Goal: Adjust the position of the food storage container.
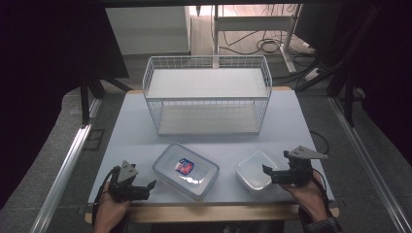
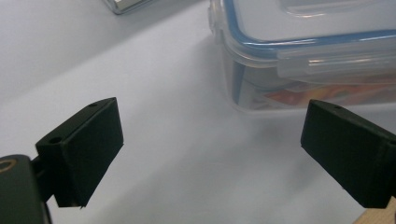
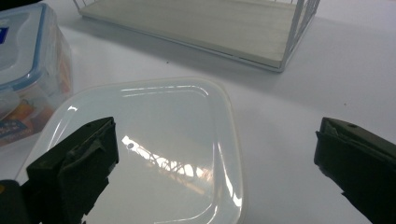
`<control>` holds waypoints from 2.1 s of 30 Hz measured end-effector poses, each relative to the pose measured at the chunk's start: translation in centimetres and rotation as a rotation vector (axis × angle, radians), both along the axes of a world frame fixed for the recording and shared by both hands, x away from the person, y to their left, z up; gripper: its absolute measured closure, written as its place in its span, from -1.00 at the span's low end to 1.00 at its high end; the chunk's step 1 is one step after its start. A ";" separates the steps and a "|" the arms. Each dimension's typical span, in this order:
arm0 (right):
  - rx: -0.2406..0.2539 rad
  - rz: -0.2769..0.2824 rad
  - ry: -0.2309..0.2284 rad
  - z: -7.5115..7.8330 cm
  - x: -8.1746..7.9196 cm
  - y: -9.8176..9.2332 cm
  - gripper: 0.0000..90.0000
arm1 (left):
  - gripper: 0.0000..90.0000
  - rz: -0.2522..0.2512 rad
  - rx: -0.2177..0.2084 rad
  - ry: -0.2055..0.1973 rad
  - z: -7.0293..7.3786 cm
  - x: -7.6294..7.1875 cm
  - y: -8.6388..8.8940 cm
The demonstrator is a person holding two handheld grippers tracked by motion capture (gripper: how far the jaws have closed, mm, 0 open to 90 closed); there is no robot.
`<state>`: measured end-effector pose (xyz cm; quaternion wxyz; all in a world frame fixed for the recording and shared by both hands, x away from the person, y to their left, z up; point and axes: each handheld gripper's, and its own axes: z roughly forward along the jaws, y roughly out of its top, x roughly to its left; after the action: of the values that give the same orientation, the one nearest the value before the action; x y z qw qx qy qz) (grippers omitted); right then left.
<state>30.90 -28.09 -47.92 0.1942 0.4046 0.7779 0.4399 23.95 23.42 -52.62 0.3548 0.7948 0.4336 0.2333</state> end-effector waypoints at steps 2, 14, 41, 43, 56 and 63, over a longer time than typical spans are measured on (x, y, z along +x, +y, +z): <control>-0.014 0.010 0.011 0.0 0.0 0.1 -0.95 | -0.87 -0.013 0.014 -0.003 0.0 0.0 -0.1; -0.042 0.100 0.000 1.5 -1.5 2.2 -0.12 | -0.84 -0.014 0.026 0.005 -0.1 0.0 -0.3; -0.152 0.411 0.090 0.2 -3.6 8.2 0.99 | -0.81 -0.001 -0.031 0.021 -0.1 0.0 0.5; -0.126 0.413 0.105 0.1 -3.4 8.0 0.99 | -0.81 0.000 -0.031 0.021 -0.1 0.0 0.5; -0.104 0.301 0.099 -0.1 -1.1 6.7 0.99 | -0.80 0.000 -0.022 0.026 -0.1 0.0 0.4; -0.098 0.242 0.097 -0.3 0.1 6.0 0.99 | -0.78 -0.001 -0.026 0.030 -0.1 0.1 0.4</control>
<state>31.00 -22.11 -48.21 0.1215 0.3186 0.8500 0.4015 24.01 23.82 -52.74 0.3585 0.7938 0.4414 0.2156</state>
